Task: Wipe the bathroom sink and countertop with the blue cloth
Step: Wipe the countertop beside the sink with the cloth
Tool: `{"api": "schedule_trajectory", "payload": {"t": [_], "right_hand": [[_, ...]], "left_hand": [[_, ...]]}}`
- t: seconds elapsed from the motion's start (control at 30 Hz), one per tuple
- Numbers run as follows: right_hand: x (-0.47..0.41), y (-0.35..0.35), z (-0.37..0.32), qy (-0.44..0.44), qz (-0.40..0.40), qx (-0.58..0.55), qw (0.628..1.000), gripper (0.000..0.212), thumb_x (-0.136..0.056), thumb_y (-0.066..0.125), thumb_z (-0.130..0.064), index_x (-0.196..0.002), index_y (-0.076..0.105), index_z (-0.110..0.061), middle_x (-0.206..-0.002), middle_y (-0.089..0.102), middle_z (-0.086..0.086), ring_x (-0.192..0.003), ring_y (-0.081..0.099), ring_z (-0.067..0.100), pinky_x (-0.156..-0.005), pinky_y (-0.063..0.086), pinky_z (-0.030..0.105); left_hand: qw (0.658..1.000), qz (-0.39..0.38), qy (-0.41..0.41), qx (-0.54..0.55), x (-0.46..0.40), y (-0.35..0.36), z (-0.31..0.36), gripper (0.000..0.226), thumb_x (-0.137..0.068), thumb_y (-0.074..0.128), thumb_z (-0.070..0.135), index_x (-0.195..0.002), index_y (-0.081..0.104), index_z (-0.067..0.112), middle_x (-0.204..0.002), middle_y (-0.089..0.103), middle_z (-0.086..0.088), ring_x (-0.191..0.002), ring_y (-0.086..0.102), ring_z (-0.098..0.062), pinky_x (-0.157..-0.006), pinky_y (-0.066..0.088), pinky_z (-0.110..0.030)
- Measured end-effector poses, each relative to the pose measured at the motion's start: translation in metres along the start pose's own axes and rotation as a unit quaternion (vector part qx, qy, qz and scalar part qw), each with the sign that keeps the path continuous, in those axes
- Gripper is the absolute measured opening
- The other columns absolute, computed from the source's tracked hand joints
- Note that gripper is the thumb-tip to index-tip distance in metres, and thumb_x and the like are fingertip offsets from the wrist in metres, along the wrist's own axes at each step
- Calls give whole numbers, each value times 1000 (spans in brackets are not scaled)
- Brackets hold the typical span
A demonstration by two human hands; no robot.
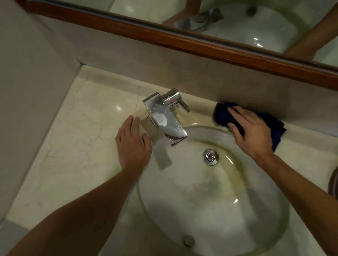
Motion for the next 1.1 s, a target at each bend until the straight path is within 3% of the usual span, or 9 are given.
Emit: {"api": "schedule_trajectory", "payload": {"t": [0.17, 0.4, 0.57, 0.7, 0.77, 0.93, 1.1], "right_hand": [[-63, 49, -84, -77, -53, -23, 995, 47, -102, 50, -40, -144, 57, -23, -143, 60, 1, -127, 58, 23, -101, 50, 42], [-46, 51, -95, -200, -66, -55, 976, 40, -99, 62, -27, -137, 65, -16, -135, 66, 5, -120, 62, 27, -95, 54, 40], [-30, 59, -116, -291, -77, -87, 950, 46, -108, 34, -33, -135, 65, -12, -135, 66, 8, -122, 63, 30, -100, 53, 44], [-26, 56, -106, -317, -85, -80, 941, 38, -101, 61, -25, -137, 65, -13, -138, 64, 6, -125, 63, 27, -98, 55, 42], [-22, 45, -86, -312, -85, -66, 944, 42, -97, 70, -26, -137, 65, -16, -139, 64, 4, -125, 63, 25, -98, 55, 41], [-12, 3, -13, -210, -37, -56, 975, 44, -93, 72, -33, -134, 68, -17, -133, 68, 3, -115, 68, 23, -92, 57, 42], [-37, 26, -29, -138, -39, -39, 989, 45, -98, 61, -36, -138, 64, -15, -136, 65, 7, -120, 63, 27, -98, 53, 45]], "left_hand": [[1000, -7, 4, 0, -1, 0, 0, 58, -96, 43, 30, -151, 43, 11, -157, 40, -9, -145, 35, -25, -118, 28, -41], [1000, -8, 1, 6, -2, -2, 2, 57, -95, 44, 30, -149, 45, 11, -156, 41, -9, -144, 37, -25, -117, 31, -43], [1000, -13, 1, 3, -2, -4, 4, 57, -97, 41, 32, -150, 44, 11, -157, 40, -9, -146, 34, -24, -118, 30, -43], [1000, -12, -1, 21, 0, -6, 6, 57, -98, 43, 31, -151, 44, 11, -158, 39, -8, -147, 32, -23, -120, 28, -43], [1000, -10, 1, 22, 0, -6, 7, 57, -97, 43, 31, -150, 44, 11, -157, 39, -8, -147, 33, -23, -119, 29, -45], [1000, -7, 0, 23, 0, -5, 7, 57, -97, 42, 32, -150, 45, 10, -157, 40, -9, -145, 35, -25, -118, 30, -44], [1000, -3, 8, 1, 1, -3, 6, 57, -98, 42, 32, -150, 44, 10, -156, 41, -11, -144, 37, -26, -117, 31, -43]]}}
Point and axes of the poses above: each hand's wrist, its own x-axis away from the middle knuckle, its own y-axis out of the palm, z = x × y, the point moved 6 cm from there along -x, towards the middle knuckle
